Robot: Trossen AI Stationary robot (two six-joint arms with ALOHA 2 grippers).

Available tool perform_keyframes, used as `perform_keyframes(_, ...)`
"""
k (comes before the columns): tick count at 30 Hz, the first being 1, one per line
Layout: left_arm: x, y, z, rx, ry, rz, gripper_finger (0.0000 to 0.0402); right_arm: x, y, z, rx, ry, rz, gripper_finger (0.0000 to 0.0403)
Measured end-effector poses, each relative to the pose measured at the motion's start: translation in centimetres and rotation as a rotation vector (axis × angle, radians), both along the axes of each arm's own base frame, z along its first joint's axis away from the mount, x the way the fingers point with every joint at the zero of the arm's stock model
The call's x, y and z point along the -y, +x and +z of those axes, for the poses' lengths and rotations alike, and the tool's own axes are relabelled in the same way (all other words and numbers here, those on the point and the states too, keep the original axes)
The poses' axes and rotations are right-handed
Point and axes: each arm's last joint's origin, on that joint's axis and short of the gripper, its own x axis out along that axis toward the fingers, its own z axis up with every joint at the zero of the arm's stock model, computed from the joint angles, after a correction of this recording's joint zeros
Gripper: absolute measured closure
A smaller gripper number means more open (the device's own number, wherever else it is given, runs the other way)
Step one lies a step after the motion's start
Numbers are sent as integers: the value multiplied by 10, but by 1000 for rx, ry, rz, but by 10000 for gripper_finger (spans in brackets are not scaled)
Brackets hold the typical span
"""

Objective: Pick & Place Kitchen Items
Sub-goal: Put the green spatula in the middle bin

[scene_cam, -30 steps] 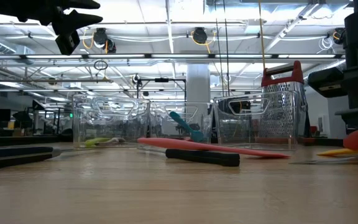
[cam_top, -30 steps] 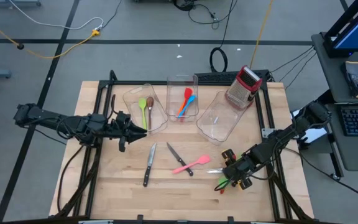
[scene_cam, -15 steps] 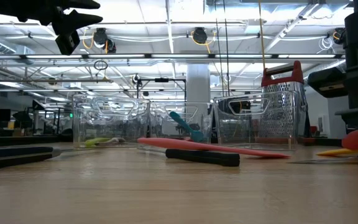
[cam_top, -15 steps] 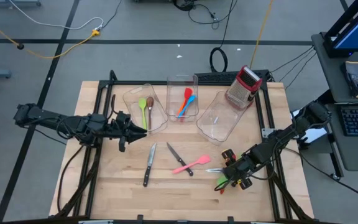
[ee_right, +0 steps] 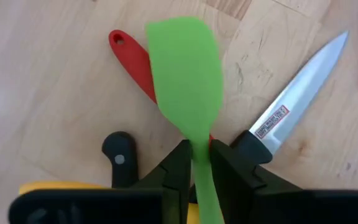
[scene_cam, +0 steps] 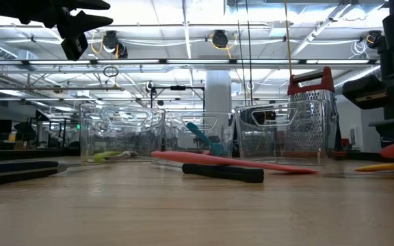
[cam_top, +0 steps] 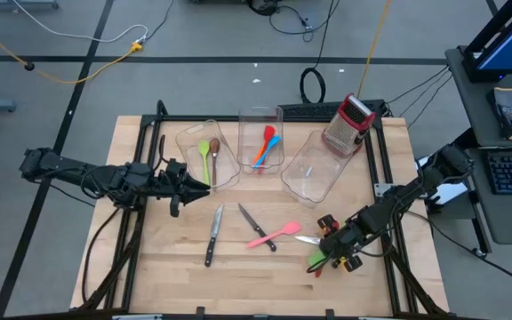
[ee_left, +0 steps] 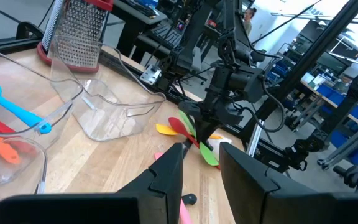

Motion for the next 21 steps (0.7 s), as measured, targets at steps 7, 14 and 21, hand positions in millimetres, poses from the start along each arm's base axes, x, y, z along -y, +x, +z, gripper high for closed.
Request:
perform_keyframes(7,0,0,0,0,0,0,295,0,0,0,1,0,-1,373)
perform_keyframes(14,0,0,0,0,0,0,295,0,0,0,-2,3,-13,368)
perform_keyframes(21,0,0,0,0,0,0,295,0,0,0,-8,8,-33,312)
